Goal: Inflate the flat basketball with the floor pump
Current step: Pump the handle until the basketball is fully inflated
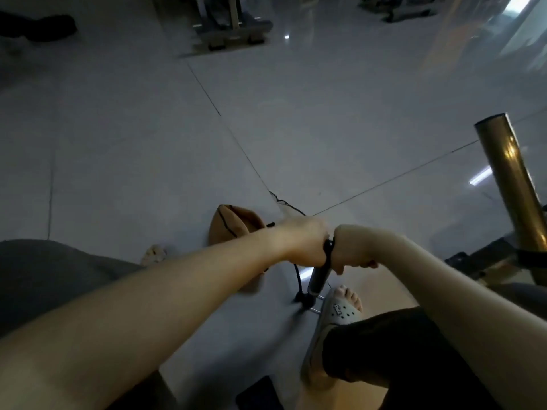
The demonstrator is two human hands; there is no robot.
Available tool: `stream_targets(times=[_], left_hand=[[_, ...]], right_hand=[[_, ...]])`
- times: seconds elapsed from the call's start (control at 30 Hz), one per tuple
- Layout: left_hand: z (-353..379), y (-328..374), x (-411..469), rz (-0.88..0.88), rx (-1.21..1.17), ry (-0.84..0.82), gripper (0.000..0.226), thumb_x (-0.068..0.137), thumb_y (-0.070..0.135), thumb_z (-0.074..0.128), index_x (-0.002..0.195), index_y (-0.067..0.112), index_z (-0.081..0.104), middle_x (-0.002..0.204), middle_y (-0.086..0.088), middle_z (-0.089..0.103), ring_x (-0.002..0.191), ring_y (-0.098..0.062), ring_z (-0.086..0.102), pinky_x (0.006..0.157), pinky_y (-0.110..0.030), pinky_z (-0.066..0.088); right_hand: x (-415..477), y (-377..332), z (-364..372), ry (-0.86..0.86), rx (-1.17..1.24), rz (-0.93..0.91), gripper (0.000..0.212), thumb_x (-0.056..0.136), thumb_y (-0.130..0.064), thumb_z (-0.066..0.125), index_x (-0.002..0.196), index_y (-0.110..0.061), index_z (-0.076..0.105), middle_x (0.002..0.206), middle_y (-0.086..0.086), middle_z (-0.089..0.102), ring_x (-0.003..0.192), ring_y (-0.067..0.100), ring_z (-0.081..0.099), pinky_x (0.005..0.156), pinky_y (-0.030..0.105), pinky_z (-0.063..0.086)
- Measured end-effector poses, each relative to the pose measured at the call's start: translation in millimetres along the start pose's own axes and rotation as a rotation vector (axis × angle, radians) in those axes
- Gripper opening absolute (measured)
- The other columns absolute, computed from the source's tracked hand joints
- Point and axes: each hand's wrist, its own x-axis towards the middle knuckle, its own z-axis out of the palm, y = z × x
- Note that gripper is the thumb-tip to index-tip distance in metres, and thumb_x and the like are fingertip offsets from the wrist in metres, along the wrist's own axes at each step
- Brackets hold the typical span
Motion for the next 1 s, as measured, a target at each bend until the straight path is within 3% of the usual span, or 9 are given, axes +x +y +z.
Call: stream_targets(times=[0.17, 0.4, 0.57, 0.67, 0.8, 0.87, 1.0], left_hand=[[68, -18, 23, -0.045, 0.015, 0.035, 0.01, 0.081, 0.025, 0.058, 0.074, 0.021, 0.053, 0.074, -0.002, 0.06, 0.069, -0.025, 0.061, 0.058, -0.03, 0.044], [74, -13, 19, -0.051, 0.062, 0.011, 0.007, 0.083, 0.024, 0.059, 0.079, 0.021, 0.053, 0.074, 0.0, 0.057, 0.069, -0.022, 0.058, 0.064, -0.033, 0.045], [40, -11, -1, -0.042, 0.029, -0.011, 0.009, 0.084, 0.02, 0.06, 0.082, 0.016, 0.067, 0.075, -0.004, 0.065, 0.067, -0.023, 0.063, 0.056, -0.031, 0.049], [-30, -5, -15, -0.025, -0.004, 0.072, 0.007, 0.085, 0.018, 0.065, 0.08, 0.013, 0.068, 0.069, -0.002, 0.062, 0.059, -0.018, 0.058, 0.052, -0.029, 0.046], [-101, 7, -29, 0.002, -0.025, 0.143, 0.011, 0.083, 0.013, 0.065, 0.072, 0.014, 0.064, 0.064, 0.0, 0.058, 0.055, -0.016, 0.053, 0.047, -0.025, 0.039], [-87, 5, -26, -0.011, -0.034, 0.144, 0.012, 0.084, 0.015, 0.064, 0.072, 0.016, 0.062, 0.064, 0.001, 0.057, 0.055, -0.015, 0.053, 0.047, -0.026, 0.039], [9, -7, -7, -0.03, -0.001, 0.091, 0.016, 0.081, 0.022, 0.061, 0.067, 0.021, 0.053, 0.067, 0.0, 0.058, 0.061, -0.02, 0.056, 0.052, -0.026, 0.041]], right_hand=[[52, 4, 53, 0.08, -0.072, 0.059, 0.024, 0.078, -0.01, 0.069, 0.066, -0.013, 0.048, 0.063, 0.003, 0.051, 0.054, 0.015, 0.048, 0.061, 0.026, 0.044], [51, 5, 66, 0.12, -0.097, 0.082, 0.026, 0.082, -0.014, 0.066, 0.069, -0.015, 0.044, 0.068, 0.001, 0.05, 0.079, 0.02, 0.057, 0.074, 0.029, 0.049], [14, -5, 31, -0.01, 0.035, 0.041, 0.012, 0.083, -0.007, 0.066, 0.074, -0.005, 0.058, 0.06, 0.005, 0.049, 0.047, 0.016, 0.043, 0.045, 0.025, 0.039], [-22, -12, -33, 0.041, 0.053, -0.024, 0.013, 0.08, -0.007, 0.068, 0.088, 0.002, 0.066, 0.056, 0.006, 0.047, 0.043, 0.018, 0.039, 0.044, 0.024, 0.036], [-57, -19, -88, 0.119, 0.107, -0.047, 0.007, 0.078, -0.006, 0.067, 0.078, -0.001, 0.063, 0.051, 0.004, 0.043, 0.043, 0.018, 0.035, 0.046, 0.024, 0.031], [-46, -17, -75, 0.121, 0.091, -0.035, 0.007, 0.076, -0.006, 0.067, 0.078, 0.0, 0.063, 0.053, 0.006, 0.044, 0.043, 0.019, 0.036, 0.046, 0.024, 0.032], [15, -4, 4, 0.014, 0.045, 0.002, 0.007, 0.074, -0.009, 0.066, 0.073, -0.005, 0.061, 0.056, 0.006, 0.051, 0.045, 0.018, 0.043, 0.049, 0.025, 0.04]])
